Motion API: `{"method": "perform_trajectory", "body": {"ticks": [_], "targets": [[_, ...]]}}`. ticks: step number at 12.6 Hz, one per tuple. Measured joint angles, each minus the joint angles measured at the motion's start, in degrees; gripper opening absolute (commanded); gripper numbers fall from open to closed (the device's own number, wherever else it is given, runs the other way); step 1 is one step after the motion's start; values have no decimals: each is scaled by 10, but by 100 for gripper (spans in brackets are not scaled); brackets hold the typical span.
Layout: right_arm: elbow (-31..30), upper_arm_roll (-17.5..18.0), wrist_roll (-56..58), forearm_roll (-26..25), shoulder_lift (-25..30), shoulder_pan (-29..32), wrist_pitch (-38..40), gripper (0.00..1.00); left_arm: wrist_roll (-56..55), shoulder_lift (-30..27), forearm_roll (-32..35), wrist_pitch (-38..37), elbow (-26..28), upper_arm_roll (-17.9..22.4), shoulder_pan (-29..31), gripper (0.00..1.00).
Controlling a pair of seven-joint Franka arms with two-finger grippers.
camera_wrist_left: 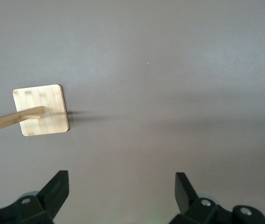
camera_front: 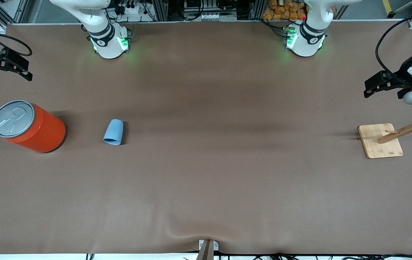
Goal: Flip cup
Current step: 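Move the right gripper from rest toward the blue cup, then lower the right gripper over the lying blue cup and grasp it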
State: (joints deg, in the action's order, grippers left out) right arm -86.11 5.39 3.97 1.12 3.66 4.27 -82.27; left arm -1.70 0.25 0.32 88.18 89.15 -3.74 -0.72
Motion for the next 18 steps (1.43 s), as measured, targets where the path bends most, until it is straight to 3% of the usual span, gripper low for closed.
{"method": "perform_trajectory", "body": {"ticks": [8, 11, 15, 18], "targets": [[-9, 4, 0, 11, -8, 0, 0, 100, 2, 0, 0, 0, 0, -1, 0, 100], [-12, 4, 0, 11, -52, 0, 0, 100, 2, 0, 0, 0, 1, -1, 0, 100], [-23, 0, 1, 12, -153, 3, 1, 100, 2, 0, 0, 0, 1, 0, 1, 100], [-68, 5, -18, 18, -158, -3, -50, 100, 2, 0, 0, 0, 1, 0, 1, 100]]}}
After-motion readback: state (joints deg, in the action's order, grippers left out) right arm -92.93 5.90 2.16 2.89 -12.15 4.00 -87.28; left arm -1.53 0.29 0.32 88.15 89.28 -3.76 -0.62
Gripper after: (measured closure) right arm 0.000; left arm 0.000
